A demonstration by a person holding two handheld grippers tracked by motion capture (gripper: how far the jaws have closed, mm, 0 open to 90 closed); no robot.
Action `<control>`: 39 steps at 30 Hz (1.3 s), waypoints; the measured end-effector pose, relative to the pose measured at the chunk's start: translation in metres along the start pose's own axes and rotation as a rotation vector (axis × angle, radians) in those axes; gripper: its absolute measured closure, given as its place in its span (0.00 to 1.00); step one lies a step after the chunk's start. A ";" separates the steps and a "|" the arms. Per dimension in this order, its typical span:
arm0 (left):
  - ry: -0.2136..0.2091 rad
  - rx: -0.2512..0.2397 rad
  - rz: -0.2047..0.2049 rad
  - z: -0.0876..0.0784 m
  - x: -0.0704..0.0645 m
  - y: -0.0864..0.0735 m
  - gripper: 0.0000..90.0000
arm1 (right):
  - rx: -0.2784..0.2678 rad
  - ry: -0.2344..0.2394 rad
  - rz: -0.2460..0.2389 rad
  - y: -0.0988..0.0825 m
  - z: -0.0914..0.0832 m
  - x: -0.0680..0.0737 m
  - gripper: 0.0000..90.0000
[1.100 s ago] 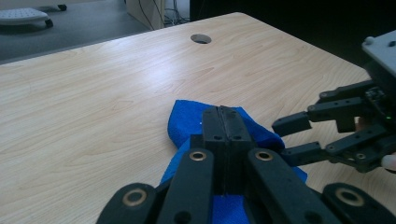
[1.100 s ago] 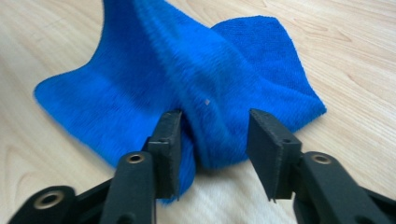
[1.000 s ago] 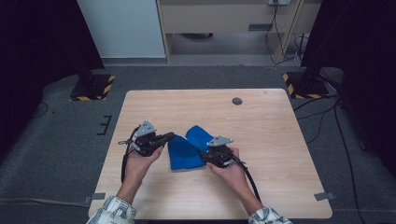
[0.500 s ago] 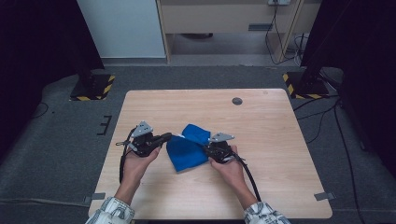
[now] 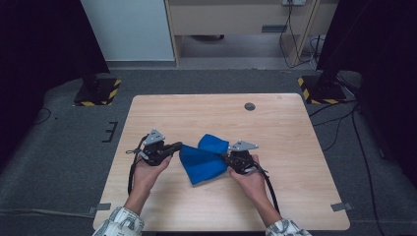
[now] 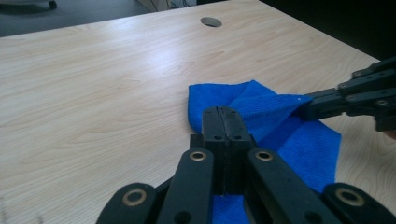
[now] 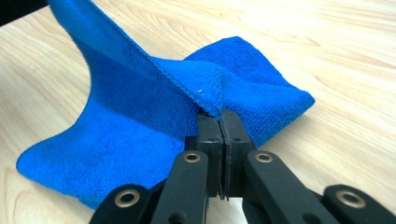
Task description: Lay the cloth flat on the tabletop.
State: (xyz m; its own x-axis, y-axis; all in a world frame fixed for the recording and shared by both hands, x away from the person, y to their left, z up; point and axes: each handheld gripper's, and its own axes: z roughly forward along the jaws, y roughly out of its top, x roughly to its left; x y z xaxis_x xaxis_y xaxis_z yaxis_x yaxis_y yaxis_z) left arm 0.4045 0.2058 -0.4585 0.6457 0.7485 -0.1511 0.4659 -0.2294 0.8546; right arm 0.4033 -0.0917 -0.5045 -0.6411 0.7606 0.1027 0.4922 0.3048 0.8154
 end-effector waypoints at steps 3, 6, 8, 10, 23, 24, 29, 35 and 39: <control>-0.017 0.009 0.011 0.007 -0.009 0.000 1.00 | 0.016 -0.004 0.003 -0.013 -0.021 0.003 0.99; -0.039 0.016 0.022 0.010 -0.018 -0.001 1.00 | 0.019 -0.001 0.008 -0.019 -0.032 0.005 0.99; -0.051 0.022 0.032 0.012 -0.023 -0.001 1.00 | 0.029 0.003 0.009 -0.025 -0.042 0.005 0.99; -0.052 0.032 0.035 0.016 -0.026 -0.001 1.00 | 0.039 0.001 0.007 -0.027 -0.044 0.004 0.95; -0.050 0.006 0.031 0.011 -0.024 0.002 1.00 | -0.038 -0.016 0.020 -0.019 -0.032 -0.007 0.98; -0.050 0.003 0.032 0.009 -0.024 0.003 1.00 | -0.048 -0.022 0.015 -0.016 -0.034 -0.006 0.98; -0.056 -0.029 0.025 -0.001 -0.024 0.011 1.00 | -0.080 -0.007 0.000 0.000 -0.055 0.001 0.98; -0.046 -0.046 0.029 -0.007 -0.026 0.020 1.00 | -0.084 -0.006 -0.033 0.022 -0.069 0.005 0.97; -0.024 -0.034 0.021 -0.008 -0.017 0.023 1.00 | -0.062 -0.011 -0.025 0.030 -0.062 0.000 0.95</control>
State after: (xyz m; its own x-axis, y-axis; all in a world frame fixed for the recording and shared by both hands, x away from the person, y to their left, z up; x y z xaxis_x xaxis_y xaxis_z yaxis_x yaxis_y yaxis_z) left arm 0.3999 0.1930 -0.4319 0.6696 0.7286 -0.1441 0.4313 -0.2235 0.8741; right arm 0.3815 -0.1177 -0.4446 -0.6463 0.7593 0.0761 0.4385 0.2879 0.8514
